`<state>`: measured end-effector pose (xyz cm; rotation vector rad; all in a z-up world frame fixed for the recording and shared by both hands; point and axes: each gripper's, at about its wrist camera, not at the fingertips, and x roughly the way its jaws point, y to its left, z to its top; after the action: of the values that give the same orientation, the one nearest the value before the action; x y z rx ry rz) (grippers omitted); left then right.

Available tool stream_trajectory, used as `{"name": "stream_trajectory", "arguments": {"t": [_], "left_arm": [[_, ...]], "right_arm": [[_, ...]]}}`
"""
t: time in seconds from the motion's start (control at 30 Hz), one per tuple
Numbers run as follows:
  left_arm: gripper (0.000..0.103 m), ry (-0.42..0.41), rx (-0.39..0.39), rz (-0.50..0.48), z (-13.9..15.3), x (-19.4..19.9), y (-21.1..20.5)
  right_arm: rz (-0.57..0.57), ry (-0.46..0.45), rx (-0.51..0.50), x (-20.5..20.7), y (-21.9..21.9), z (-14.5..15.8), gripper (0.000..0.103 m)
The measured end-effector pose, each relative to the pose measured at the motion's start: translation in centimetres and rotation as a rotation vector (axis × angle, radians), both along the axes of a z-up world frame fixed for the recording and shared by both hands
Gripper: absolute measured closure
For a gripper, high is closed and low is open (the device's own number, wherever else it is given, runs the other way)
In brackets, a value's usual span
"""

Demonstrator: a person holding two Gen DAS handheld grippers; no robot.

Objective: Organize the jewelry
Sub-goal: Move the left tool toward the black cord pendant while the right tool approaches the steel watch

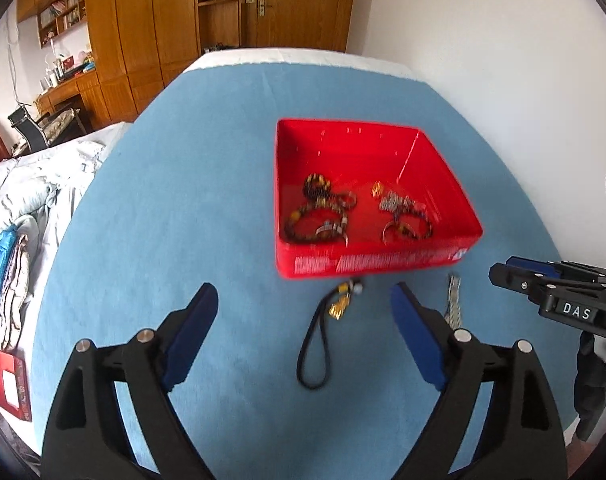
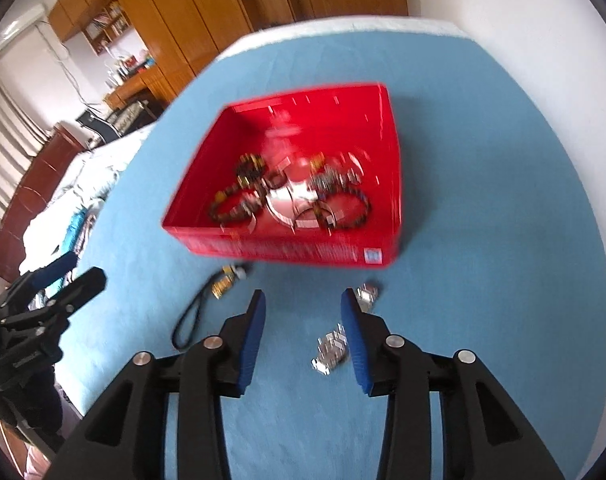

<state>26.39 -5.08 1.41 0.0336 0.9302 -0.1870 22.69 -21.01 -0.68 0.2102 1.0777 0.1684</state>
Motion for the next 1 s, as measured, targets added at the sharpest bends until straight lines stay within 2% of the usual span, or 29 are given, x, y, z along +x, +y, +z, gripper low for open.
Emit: {"name": "stream_trajectory", "arguments": {"t": [0.23,0.53,1.0], "left_arm": [[0.016,0.074,0.03,-0.001,-2.8,-1.2,0.2],[0.016,0.124,0.039,0.005,-5.2,-1.7,0.1],[0.016,0.173,0.044,0.032,-7.2,-0.3,0.2]], "right_arm": [[-0.025,0.136,0.018,-0.6,-0.3,-4.1,0.064],[-0.067,0.285,0.054,-0.6,-0.3,-7.9,0.063],[-0.112,0.331,0.022,0.9,-0.5,-9.5,0.062]]}}
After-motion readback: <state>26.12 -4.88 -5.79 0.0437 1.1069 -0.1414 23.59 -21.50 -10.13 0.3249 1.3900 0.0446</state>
